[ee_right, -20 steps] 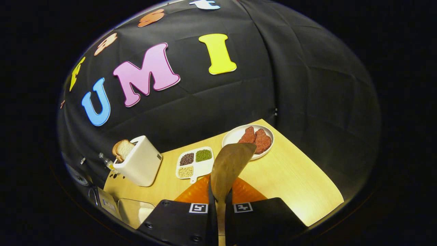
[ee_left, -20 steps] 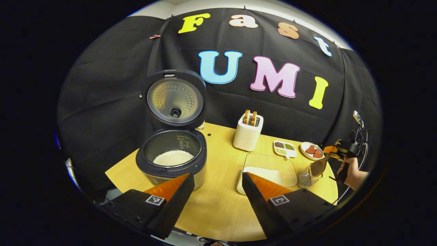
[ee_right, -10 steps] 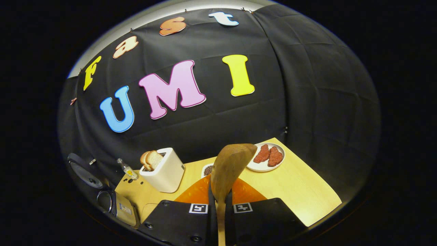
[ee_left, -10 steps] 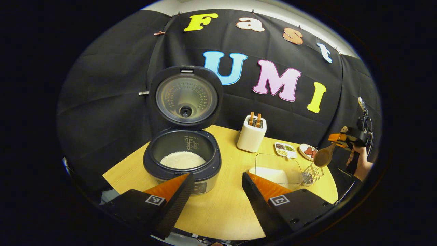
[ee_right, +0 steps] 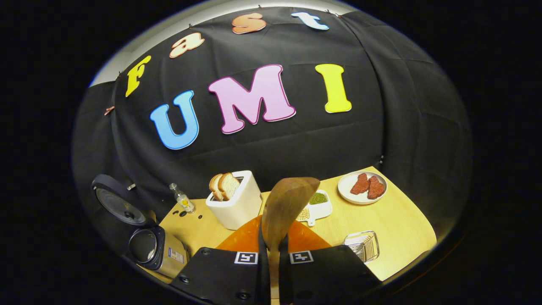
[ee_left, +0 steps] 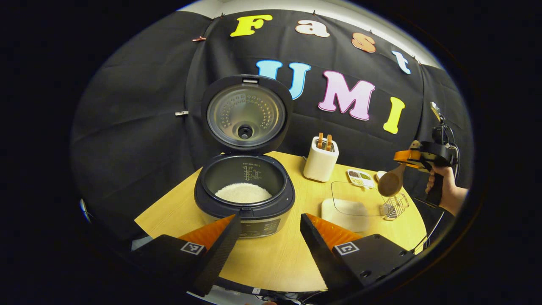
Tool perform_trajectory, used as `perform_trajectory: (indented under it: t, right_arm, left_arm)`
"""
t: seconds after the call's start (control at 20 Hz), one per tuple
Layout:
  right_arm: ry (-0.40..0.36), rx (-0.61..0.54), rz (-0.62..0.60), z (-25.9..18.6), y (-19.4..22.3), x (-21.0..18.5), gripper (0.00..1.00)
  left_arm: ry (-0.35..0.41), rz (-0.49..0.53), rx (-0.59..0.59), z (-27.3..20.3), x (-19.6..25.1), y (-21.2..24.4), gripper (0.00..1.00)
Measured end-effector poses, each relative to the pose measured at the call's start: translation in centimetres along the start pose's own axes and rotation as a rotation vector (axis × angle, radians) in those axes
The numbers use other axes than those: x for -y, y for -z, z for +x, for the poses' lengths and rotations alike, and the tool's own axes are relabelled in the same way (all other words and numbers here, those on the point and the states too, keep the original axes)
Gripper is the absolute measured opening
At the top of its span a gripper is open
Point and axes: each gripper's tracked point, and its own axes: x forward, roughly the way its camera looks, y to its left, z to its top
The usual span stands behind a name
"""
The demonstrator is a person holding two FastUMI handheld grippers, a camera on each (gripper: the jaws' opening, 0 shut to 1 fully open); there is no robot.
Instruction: Close the left gripper, press the button to open the rice cooker; take a wooden spoon from the chopstick holder with the right hand, scoop a spoonful of rice and pour it into the rice cooker, then put the wooden spoon back into the chopstick holder.
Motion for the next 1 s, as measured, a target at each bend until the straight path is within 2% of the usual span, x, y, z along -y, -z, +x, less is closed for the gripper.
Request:
perform_trajectory:
  t: [0.15,0.25,0.55,0.8,1.0]
  right_arm:
    - [0.02,-0.026,-0.048,0.9,3.0,-0.3,0.12]
    - [0.06,-0.038,-0.063,1.7,4.8,0.4,0.12]
    - [0.12,-0.055,-0.137,3.8,9.2,1.3,0.12]
    - [0.131,-0.033,-0.203,4.6,11.6,0.3,0.13]
    - [0.102,-0.065,-0.155,4.4,13.4,-2.1,0.12]
  left_arm:
    - [0.04,-0.037,-0.019,0.5,-0.1,0.5,0.96]
    - [0.044,-0.051,-0.035,1.1,-0.6,0.9,0.96]
    - [0.067,-0.021,-0.021,2.4,-1.6,0.7,0.96]
    - [0.064,-0.03,-0.05,3.2,-2.3,1.9,0.95]
    - [0.051,-0.041,-0.039,3.2,-2.7,1.5,0.96]
